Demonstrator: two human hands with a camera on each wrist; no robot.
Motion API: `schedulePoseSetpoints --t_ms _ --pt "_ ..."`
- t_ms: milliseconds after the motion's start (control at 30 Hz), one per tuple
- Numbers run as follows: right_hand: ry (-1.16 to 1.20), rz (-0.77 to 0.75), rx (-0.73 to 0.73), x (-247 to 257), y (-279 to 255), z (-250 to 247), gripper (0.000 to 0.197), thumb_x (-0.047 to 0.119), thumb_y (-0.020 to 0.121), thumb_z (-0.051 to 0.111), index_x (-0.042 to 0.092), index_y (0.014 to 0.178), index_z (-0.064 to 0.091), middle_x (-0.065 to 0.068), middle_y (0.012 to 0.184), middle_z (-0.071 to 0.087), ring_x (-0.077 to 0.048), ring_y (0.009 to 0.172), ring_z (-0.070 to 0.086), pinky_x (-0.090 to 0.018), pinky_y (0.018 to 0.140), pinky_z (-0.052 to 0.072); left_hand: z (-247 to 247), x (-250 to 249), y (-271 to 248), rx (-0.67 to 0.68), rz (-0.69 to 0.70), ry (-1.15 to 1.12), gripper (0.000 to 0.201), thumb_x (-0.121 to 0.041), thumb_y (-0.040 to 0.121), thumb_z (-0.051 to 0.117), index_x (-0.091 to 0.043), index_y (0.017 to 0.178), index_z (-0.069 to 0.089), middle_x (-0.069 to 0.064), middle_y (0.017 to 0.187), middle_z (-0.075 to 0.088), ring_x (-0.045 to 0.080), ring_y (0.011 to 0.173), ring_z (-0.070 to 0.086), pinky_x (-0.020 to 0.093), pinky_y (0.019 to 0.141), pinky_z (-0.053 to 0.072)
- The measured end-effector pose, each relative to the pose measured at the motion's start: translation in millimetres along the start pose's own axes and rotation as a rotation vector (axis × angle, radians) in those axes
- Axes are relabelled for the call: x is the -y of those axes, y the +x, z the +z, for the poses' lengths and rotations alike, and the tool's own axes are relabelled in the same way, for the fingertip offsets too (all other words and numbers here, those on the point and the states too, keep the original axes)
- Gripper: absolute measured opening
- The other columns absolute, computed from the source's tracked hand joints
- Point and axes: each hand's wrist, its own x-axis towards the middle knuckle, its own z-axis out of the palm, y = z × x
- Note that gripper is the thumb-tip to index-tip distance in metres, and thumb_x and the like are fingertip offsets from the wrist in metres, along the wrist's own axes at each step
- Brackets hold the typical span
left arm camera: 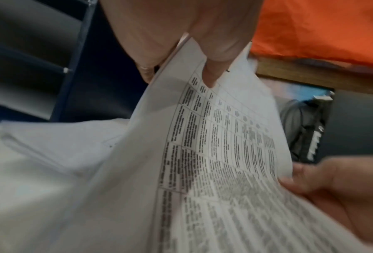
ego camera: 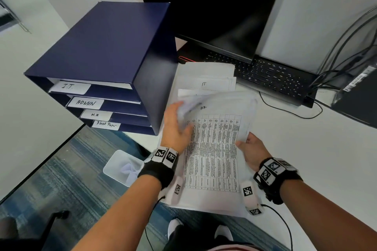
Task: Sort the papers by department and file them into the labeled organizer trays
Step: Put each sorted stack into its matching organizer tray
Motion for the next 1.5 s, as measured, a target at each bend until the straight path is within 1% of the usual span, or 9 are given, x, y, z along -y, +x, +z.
schedulePoseSetpoints --t_ms 100,167,267,600,900,1067,1267,1400,1500 --pt "0.065 0.000 0.024 2.9 1.2 -1.8 0.035 -0.007 0.091 0.051 0.022 0.106 0.064 -0.002 0.112 0.067 -0.019 0.106 0.062 -0.040 0.105 0.041 -6.6 -0.6 5.9 -0.083 -0.349 -0.148 0.082 -0.017 0.081 0.072 -0.017 0.145 0.020 -0.005 0.132 0.039 0.009 0.122 0.041 0.024 0.104 0.033" --pt "0.130 -0.012 0.021 12.4 -1.5 -3.8 0.034 -0.008 0.092 0.049 0.016 0.113 0.061 -0.006 0.115 0.066 -0.022 0.111 0.060 -0.041 0.108 0.038 -10.5 3.1 9.4 0.053 -0.463 -0.130 0.059 -0.024 0.087 0.065 -0.016 0.138 0.037 -0.005 0.119 0.051 0.015 0.114 0.052 0.027 0.095 0.040" --pt "0.123 -0.083 0.048 39.1 -15.0 -2.8 0.032 0.001 0.095 0.047 0.015 0.121 0.057 -0.004 0.121 0.065 -0.019 0.113 0.060 -0.037 0.103 0.042 -12.8 -4.1 11.3 0.125 -0.411 -0.111 0.030 -0.022 0.093 0.055 -0.017 0.122 0.056 -0.005 0.113 0.064 0.017 0.112 0.060 0.031 0.097 0.045" --pt "0.039 -0.674 -0.115 124.6 -79.8 30.2 0.026 0.009 0.097 0.046 0.029 0.114 0.047 0.018 0.109 0.060 0.015 0.096 0.059 -0.004 0.078 0.047 -25.6 -87.2 14.7 -0.383 -0.030 -0.251 0.010 -0.017 0.095 0.049 -0.025 0.102 0.047 -0.025 0.088 0.059 -0.015 0.079 0.057 0.006 0.071 0.046" --pt "0.002 -0.537 -0.101 98.1 -72.3 32.9 0.040 -0.003 0.089 0.045 0.034 0.102 0.043 0.012 0.098 0.060 -0.022 0.102 0.063 -0.025 0.074 0.053 -23.1 -66.7 7.6 -0.152 -0.211 -0.427 0.030 -0.013 0.089 0.059 -0.026 0.113 0.046 -0.015 0.101 0.063 -0.006 0.090 0.061 0.018 0.080 0.047" --pt "-0.014 -0.522 -0.138 104.0 -71.6 31.3 0.032 0.003 0.093 0.046 0.021 0.118 0.038 0.015 0.102 0.054 -0.005 0.093 0.057 -0.034 0.089 0.049 -40.4 -64.4 7.9 -0.101 -0.212 -0.413 0.030 -0.026 0.085 0.054 -0.036 0.113 0.051 -0.007 0.116 0.065 0.009 0.110 0.060 0.036 0.098 0.047" --pt "-0.199 -0.546 -0.035 105.9 -71.5 47.1 0.017 0.036 0.088 0.059 0.023 0.096 0.053 -0.017 0.107 0.064 -0.034 0.100 0.062 -0.045 0.087 0.054 -86.0 -58.1 -16.7 -0.131 -0.251 -0.472 0.031 -0.014 0.093 0.053 -0.027 0.121 0.051 -0.006 0.118 0.066 0.009 0.106 0.063 0.034 0.094 0.048" --pt "-0.170 -0.530 0.130 96.6 -84.5 74.3 0.009 0.017 0.093 0.058 0.025 0.096 0.057 0.000 0.103 0.071 -0.010 0.092 0.069 -0.019 0.073 0.056 -115.7 -32.5 -42.8 -0.249 -0.328 -0.467 0.028 -0.023 0.093 0.053 -0.027 0.121 0.054 0.000 0.116 0.066 0.022 0.105 0.063 0.051 0.096 0.048" --pt "-0.219 -0.461 0.274 80.2 -94.8 102.6 0.014 0.015 0.097 0.050 0.027 0.097 0.057 0.005 0.103 0.070 -0.008 0.092 0.068 -0.025 0.076 0.056 -135.6 -0.3 -67.1 -0.346 -0.403 -0.452 0.038 -0.035 0.087 0.054 -0.025 0.123 0.054 0.001 0.119 0.065 0.024 0.109 0.062 0.054 0.098 0.045"
